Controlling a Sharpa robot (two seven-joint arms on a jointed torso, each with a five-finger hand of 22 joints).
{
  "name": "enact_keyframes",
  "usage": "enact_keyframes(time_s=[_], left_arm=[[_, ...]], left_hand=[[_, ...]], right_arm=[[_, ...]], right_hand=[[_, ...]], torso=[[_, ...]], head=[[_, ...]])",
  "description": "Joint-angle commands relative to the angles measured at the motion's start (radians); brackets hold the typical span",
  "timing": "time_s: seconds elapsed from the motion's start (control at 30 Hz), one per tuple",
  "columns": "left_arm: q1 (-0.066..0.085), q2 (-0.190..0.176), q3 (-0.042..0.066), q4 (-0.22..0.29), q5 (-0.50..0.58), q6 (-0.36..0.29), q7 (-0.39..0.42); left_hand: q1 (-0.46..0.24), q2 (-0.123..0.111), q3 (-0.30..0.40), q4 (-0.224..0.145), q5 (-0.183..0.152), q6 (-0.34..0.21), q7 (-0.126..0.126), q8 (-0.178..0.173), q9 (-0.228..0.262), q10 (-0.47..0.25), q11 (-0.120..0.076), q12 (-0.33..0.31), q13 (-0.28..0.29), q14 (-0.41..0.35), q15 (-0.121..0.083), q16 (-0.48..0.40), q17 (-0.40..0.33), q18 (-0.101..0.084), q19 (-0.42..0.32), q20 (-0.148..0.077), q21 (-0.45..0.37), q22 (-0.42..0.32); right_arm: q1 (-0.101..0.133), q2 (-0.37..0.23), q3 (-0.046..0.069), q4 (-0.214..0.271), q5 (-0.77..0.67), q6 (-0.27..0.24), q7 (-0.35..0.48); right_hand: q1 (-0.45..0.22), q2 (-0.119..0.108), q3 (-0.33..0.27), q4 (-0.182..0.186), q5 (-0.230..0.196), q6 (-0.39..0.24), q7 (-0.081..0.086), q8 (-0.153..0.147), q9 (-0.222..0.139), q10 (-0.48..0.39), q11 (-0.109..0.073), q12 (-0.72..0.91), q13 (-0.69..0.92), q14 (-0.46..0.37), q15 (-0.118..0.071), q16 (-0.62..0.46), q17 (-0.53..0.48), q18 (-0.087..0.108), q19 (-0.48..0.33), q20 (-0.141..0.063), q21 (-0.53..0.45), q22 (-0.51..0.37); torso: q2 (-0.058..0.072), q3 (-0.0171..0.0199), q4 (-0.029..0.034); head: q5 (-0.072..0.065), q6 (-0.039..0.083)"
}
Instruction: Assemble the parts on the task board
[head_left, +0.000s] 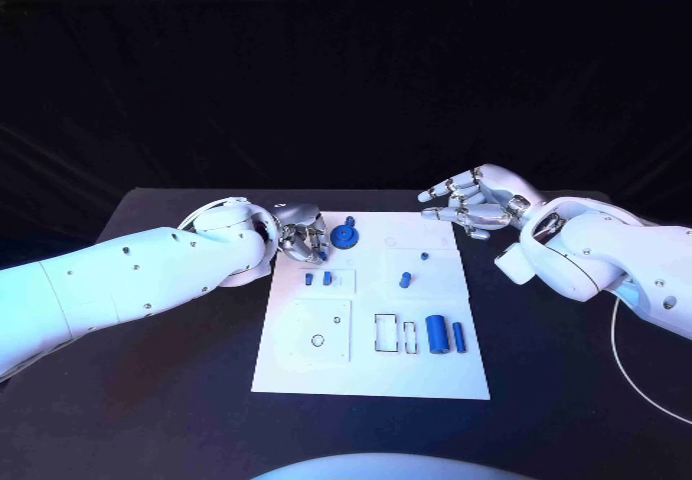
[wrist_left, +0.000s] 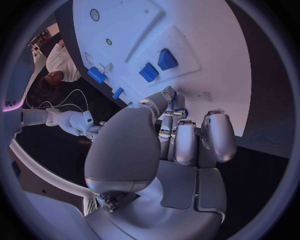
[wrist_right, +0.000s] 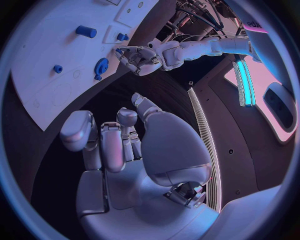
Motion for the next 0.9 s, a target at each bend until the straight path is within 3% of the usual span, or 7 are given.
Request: enact_keyframes(time_s=[0.03,0.9], left_arm=[[-0.001,0.005,0.0,-0.007,-0.015,0.023,0.005],[-0.005,0.019,-0.003,-0.019,-0.028,0.046,-0.005]], left_hand=[[-0.012,-0.001,0.006,-0.002,0.004,0.0,0.006,-0.004,0.002,0.001,0.005,-0.007,0.002,0.041,0.008,0.0,0.001,-0.014,0.008,0.006,0.001,0.0],[-0.02,-0.005,0.009,-0.007,0.003,-0.008,0.011,-0.019,-0.002,-0.004,0.01,-0.025,0.006,0.041,0.011,0.004,0.002,-0.017,0.01,0.009,0.014,0.014]], right_arm=[[-0.001,0.001,0.0,-0.001,0.002,0.009,0.006],[-0.001,0.0,0.0,0.0,0.003,0.013,0.007]], right_hand=[[-0.002,0.004,0.003,0.001,0.004,0.005,0.004,0.003,-0.001,-0.003,0.0,0.005,0.001,0.045,-0.005,-0.004,0.0,0.013,-0.004,0.0,-0.006,0.0],[-0.003,0.005,0.004,0.002,0.007,0.005,0.004,0.003,-0.002,-0.003,0.0,0.005,0.001,0.045,-0.005,-0.005,0.0,0.013,-0.004,0.0,-0.008,-0.002]], torso=[[0.0,-0.0002,-0.0006],[0.001,0.0005,-0.0015]], head=[[0.002,0.0],[0.002,-0.004]])
